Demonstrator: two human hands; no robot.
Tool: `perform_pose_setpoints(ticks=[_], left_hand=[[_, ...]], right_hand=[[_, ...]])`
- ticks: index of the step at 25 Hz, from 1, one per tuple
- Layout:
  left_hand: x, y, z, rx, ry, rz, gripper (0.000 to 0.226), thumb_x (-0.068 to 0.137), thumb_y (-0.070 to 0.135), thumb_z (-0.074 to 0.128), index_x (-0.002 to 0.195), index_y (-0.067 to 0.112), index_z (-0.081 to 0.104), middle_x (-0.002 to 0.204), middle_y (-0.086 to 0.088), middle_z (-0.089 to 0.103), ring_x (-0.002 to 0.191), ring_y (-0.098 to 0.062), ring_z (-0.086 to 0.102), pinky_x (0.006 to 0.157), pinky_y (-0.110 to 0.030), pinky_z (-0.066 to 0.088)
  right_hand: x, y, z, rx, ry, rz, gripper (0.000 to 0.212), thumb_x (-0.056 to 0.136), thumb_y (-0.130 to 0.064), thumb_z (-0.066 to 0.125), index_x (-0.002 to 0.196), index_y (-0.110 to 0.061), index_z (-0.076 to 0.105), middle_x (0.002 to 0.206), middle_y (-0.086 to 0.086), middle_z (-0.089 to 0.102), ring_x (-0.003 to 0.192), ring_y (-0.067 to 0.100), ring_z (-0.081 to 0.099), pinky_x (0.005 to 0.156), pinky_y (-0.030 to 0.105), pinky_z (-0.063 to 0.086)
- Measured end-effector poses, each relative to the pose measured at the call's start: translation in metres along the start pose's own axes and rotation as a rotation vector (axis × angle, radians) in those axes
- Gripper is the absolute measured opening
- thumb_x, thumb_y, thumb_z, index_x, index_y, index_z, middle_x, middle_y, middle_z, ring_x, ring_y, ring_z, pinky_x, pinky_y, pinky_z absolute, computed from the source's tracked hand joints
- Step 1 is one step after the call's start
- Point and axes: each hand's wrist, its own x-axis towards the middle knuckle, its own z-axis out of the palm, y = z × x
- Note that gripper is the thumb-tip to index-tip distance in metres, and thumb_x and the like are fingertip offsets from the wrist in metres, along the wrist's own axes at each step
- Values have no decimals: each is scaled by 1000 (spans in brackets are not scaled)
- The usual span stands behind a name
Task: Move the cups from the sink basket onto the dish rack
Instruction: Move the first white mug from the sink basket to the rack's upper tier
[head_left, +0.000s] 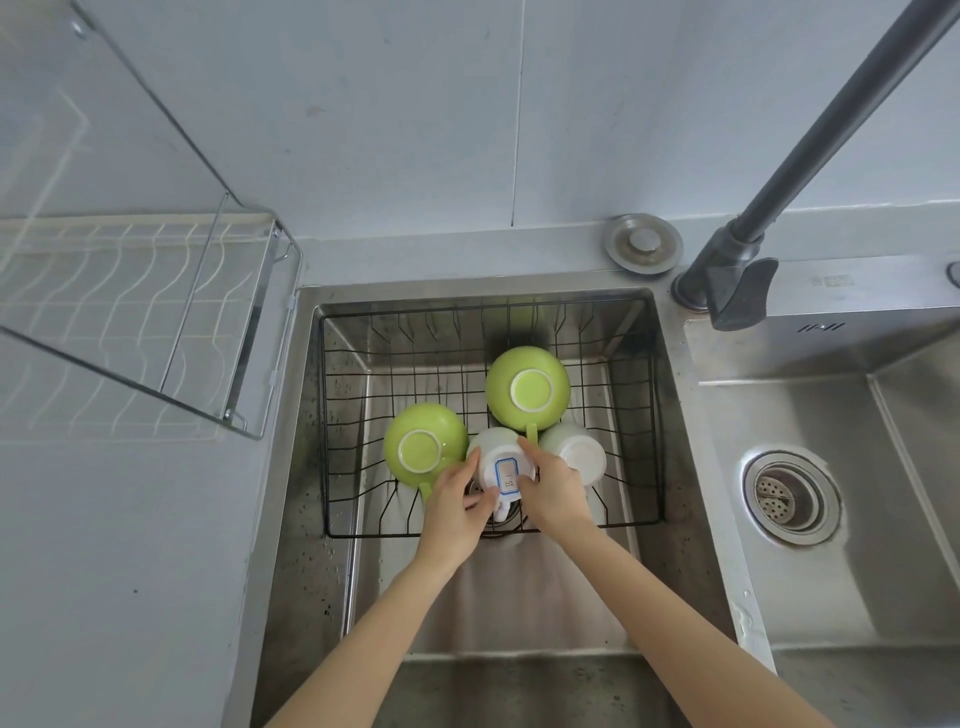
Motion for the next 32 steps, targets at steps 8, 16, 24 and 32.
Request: perform_pose_setpoints(ticks=[8,16,24,32], left_hand=[[-13,12,1,-57,48,46,50,88,8,53,135,8,39,138,-10,47,106,-29,61,76,-3,48],[-26,27,-4,-158,119,81,47,85,16,57,131,17,48,121,-12,56,83,-31,66,77,-47,58],[-53,38,-18,-346,47,30,39,88,12,52,126,19,52,88,-9,63,50,-7,62,54,-16,56],[-91,52,-35,-452,-30,96,20,90,16,51,99,28,65,86,-1,67,64,-8,68,63,-18,57]], right_hand=[[-21,2,-8,34,74,-20,53,91,-4,38,141,-19,39,97,8,54,88,22,44,95,36,43],[-40,-2,-11,70,114,-73,49,94,-13,38,141,-27,37,103,10,60,85,24,49,74,23,34],[-59,4,-20,193,110,-194,45,90,-17,50,134,-30,48,124,3,57,91,13,53,72,22,39],[-85,7,-19,343,124,-312,35,88,-30,57,123,-32,56,116,-11,41,114,20,56,99,38,47]])
